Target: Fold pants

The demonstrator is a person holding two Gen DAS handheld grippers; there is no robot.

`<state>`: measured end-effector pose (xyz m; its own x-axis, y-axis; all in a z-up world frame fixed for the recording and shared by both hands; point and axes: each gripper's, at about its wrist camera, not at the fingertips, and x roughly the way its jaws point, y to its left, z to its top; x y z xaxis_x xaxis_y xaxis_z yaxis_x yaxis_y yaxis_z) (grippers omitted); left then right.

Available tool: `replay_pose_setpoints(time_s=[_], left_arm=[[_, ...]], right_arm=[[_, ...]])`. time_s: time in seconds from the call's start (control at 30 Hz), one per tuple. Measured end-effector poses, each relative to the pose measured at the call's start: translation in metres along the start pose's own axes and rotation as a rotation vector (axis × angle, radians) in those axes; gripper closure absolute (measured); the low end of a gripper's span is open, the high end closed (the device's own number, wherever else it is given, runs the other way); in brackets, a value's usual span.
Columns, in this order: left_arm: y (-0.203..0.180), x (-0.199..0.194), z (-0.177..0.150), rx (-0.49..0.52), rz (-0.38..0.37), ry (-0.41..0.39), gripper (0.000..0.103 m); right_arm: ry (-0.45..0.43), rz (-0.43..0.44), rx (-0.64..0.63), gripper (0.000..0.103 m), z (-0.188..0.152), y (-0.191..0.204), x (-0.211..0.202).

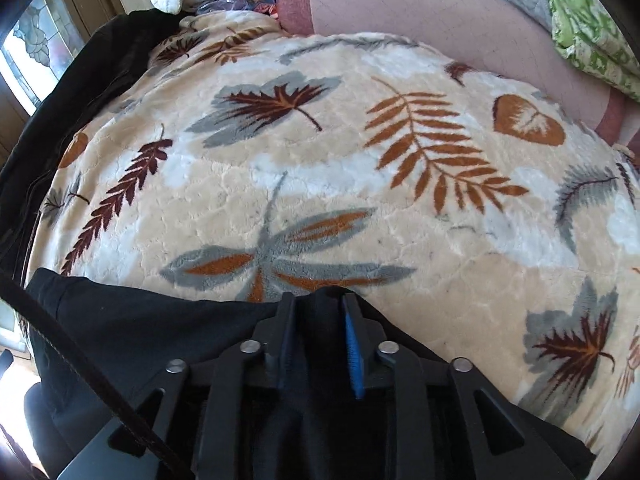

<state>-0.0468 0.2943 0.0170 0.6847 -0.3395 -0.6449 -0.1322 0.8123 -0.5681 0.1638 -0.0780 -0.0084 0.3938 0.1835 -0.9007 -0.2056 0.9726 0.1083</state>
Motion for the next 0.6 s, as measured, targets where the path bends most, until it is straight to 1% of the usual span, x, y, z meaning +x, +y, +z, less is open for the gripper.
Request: replay_pose_setpoints(time_s=[0.03, 0.1, 0.13, 0.17, 0.23, 0.27, 0.33, 0.37, 0.4, 0.43, 0.47, 0.5, 0.53, 0.6], left_arm=[[0.001, -0.002, 0.001, 0.002, 0.000, -0.005, 0.032], [0.003, -0.005, 0.001, 0.004, 0.002, -0.015, 0.031], [0.004, -0.007, 0.002, 0.002, 0.001, -0.021, 0.031], [0.006, -0.009, 0.002, 0.000, 0.000, -0.026, 0.031], [0.009, -0.011, 0.004, -0.010, -0.004, -0.034, 0.031], [0.010, -0.012, 0.004, -0.016, -0.007, -0.035, 0.031], [0.011, -0.013, 0.004, -0.025, -0.013, -0.036, 0.031], [0.011, -0.014, 0.003, -0.024, -0.010, -0.035, 0.031], [0.011, -0.014, 0.002, -0.021, -0.006, -0.035, 0.031], [0.010, -0.015, 0.001, -0.018, -0.002, -0.035, 0.030], [0.011, -0.017, 0.000, -0.017, -0.001, -0.038, 0.030], [0.012, -0.018, -0.001, -0.017, -0.002, -0.039, 0.030], [0.013, -0.020, -0.001, -0.018, -0.001, -0.040, 0.030], [0.017, -0.024, -0.002, -0.019, 0.003, -0.045, 0.030]], right_arm=[[-0.020, -0.016, -0.016, 0.068, 0.000, 0.002, -0.011], [-0.072, -0.061, -0.061, 0.049, -0.001, 0.007, -0.035], [-0.105, -0.088, -0.090, 0.045, -0.003, 0.011, -0.050], [-0.124, -0.104, -0.106, 0.043, -0.003, 0.015, -0.059], [-0.159, -0.132, -0.141, 0.043, -0.005, 0.027, -0.077], [-0.174, -0.123, -0.163, 0.043, -0.005, 0.038, -0.085], [-0.178, -0.053, -0.202, 0.046, -0.005, 0.060, -0.091], [-0.170, 0.015, -0.222, 0.056, -0.006, 0.077, -0.091], [-0.156, 0.076, -0.235, 0.068, -0.006, 0.090, -0.089], [-0.128, 0.159, -0.247, 0.073, -0.007, 0.109, -0.083], [-0.104, 0.210, -0.255, 0.077, -0.006, 0.125, -0.075], [-0.083, 0.241, -0.267, 0.082, -0.007, 0.140, -0.066], [-0.057, 0.256, -0.292, 0.083, -0.007, 0.160, -0.053], [-0.028, 0.243, -0.343, 0.084, -0.009, 0.190, -0.031]])
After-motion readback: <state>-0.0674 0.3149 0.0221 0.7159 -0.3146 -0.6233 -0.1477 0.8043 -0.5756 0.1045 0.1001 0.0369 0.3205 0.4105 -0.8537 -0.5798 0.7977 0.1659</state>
